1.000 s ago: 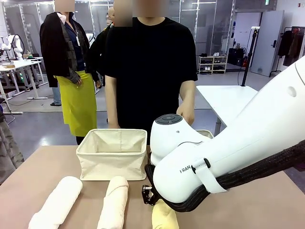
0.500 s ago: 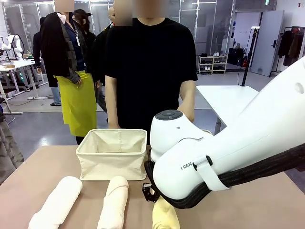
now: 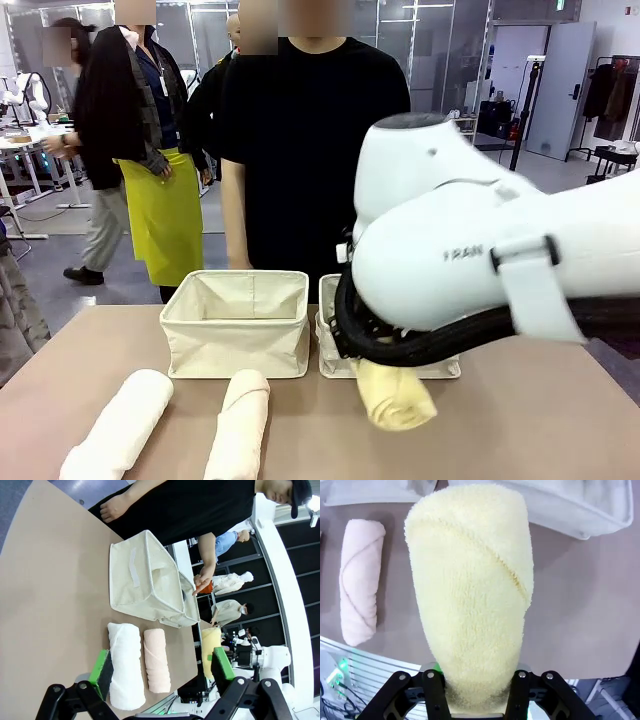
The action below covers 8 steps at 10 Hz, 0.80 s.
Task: Divide the towels into two baskets.
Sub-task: Pick up one hotel-folded towel from the bottom of the table and place it in the Fabric basket indicated by the person.
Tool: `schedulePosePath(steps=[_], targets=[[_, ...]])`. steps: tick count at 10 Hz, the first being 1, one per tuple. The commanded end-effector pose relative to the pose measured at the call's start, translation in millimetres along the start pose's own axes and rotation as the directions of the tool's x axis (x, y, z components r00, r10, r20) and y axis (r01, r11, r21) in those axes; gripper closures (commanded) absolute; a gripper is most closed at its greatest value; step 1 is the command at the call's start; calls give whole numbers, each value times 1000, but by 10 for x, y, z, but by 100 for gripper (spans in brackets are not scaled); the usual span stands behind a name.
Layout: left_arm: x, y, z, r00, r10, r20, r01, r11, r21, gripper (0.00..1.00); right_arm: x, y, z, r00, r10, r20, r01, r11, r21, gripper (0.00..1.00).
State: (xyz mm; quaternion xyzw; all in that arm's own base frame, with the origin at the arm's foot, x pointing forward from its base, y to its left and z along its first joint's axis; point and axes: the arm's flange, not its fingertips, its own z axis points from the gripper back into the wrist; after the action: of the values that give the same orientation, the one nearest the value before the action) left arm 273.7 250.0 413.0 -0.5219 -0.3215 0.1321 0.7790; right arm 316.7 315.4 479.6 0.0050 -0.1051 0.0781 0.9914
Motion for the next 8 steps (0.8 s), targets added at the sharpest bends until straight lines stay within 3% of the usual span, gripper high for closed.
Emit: schedulePosePath(steps=[1,4,5,6,8], targets=[[2,-5,21,1000,-3,8,3,1000,-9,0,8,-47,-24,1000,5,13,-5,999,42,77],[2,-5,21,1000,-3,8,3,1000,-9,0,0,0,0,1000,0,0,0,1000,0,77],[2,-5,21,1000,-3,8,3,1000,-9,0,23,-54,26,1000,10,5,-10,1000,0,58],[2,-5,21,1000,-3,8,3,1000,-9,0,75,-152,160,983,147,108,-132,982,-134,58],[2,-5,21,1000,-3,8,3,1000,-9,0,349,-412,376,873,479,91,-467,875,-130,58]])
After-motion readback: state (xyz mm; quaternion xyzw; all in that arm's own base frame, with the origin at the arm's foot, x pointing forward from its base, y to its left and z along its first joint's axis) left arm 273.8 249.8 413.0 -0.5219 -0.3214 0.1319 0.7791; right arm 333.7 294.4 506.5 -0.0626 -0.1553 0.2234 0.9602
